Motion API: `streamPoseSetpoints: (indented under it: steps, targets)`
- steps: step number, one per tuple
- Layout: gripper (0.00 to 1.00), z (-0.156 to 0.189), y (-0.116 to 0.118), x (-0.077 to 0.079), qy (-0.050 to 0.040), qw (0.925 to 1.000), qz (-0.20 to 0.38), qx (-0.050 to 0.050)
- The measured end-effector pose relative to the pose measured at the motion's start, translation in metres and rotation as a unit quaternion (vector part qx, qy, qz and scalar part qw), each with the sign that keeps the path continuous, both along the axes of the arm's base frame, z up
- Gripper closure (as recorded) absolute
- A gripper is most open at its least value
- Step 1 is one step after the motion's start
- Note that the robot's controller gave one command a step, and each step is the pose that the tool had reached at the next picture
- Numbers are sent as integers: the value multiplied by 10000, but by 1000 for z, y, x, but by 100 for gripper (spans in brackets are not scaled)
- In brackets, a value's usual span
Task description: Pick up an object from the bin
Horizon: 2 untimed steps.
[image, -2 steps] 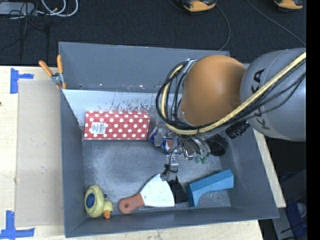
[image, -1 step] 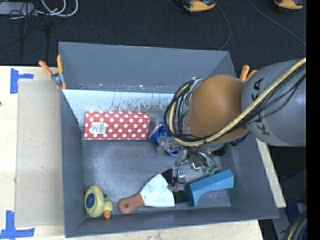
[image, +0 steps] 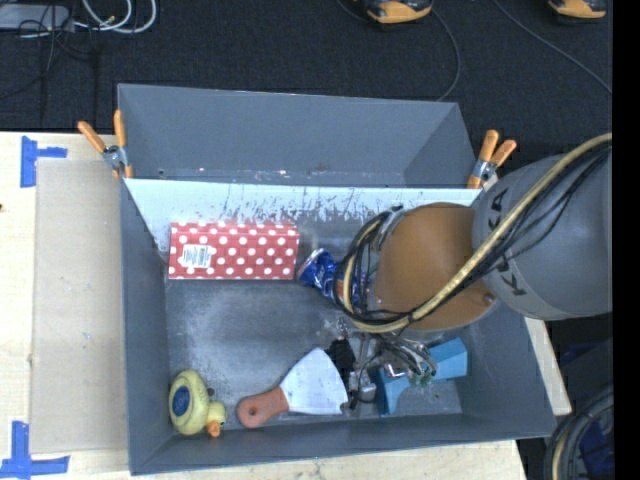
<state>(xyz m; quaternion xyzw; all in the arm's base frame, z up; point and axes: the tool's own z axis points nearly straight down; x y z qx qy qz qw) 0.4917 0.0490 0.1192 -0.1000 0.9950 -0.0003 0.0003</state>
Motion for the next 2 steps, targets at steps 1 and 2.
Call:
streamPoseSetpoints:
  steps: [1,2]
  targets:
    - [100,-50,-39,-21,-12,10000,-55,16]
    - [100,-50,-39,-21,-12,10000,-59,16]
